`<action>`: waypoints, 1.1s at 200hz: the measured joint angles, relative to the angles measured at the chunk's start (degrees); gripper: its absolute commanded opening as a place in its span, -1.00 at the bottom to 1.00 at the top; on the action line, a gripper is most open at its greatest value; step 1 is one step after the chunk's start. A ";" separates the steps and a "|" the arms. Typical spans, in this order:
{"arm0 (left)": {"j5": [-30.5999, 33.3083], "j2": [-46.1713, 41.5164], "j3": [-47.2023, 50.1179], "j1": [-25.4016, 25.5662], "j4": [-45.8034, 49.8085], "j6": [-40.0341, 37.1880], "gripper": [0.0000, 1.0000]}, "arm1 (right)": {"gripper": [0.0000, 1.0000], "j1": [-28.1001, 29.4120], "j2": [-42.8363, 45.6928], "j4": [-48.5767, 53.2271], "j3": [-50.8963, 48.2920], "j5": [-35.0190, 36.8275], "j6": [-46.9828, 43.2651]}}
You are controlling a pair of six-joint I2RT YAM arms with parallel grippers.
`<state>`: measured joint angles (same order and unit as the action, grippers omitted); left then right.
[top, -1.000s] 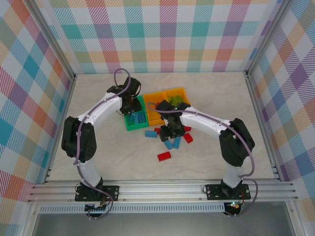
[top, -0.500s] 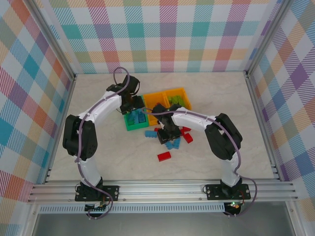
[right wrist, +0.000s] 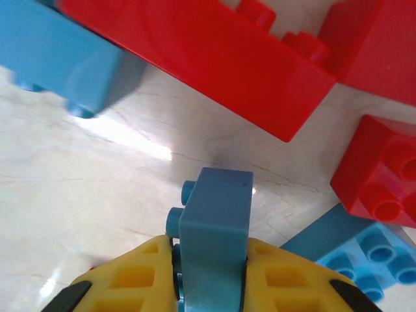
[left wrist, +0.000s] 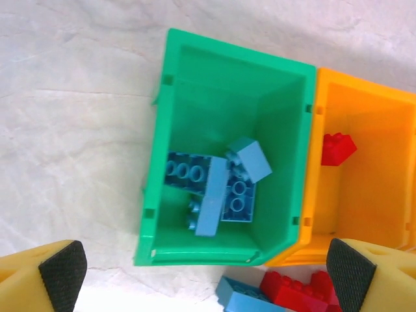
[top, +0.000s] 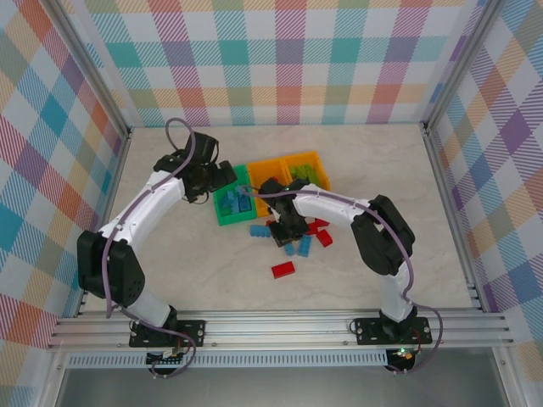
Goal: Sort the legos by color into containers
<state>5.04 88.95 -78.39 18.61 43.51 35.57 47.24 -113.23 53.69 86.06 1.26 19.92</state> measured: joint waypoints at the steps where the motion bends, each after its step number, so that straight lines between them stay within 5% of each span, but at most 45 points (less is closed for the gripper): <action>1: 0.00 -0.07 0.09 -0.02 -0.02 0.00 0.96 | -0.63 0.00 0.07 0.09 0.11 0.00 0.04; 72: 0.87 -6.91 10.86 -0.35 -0.09 -0.31 1.00 | -0.62 -2.16 0.87 0.92 22.45 -7.30 3.87; 137: 1.70 -16.35 19.58 -0.35 0.24 -0.02 1.00 | -0.59 -5.77 -23.21 2.75 54.03 -14.56 9.38; 183: 0.87 -19.96 23.54 -0.35 -0.07 0.15 1.00 | -0.24 -5.81 -32.20 3.52 60.43 -17.51 14.36; 220: -0.59 -20.17 24.94 1.09 -0.61 -1.16 1.00 | 0.24 -5.81 -32.68 2.40 61.22 -18.82 17.25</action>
<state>4.45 68.77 -53.45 19.70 42.89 34.41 41.43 -145.91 56.10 147.28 -17.56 37.17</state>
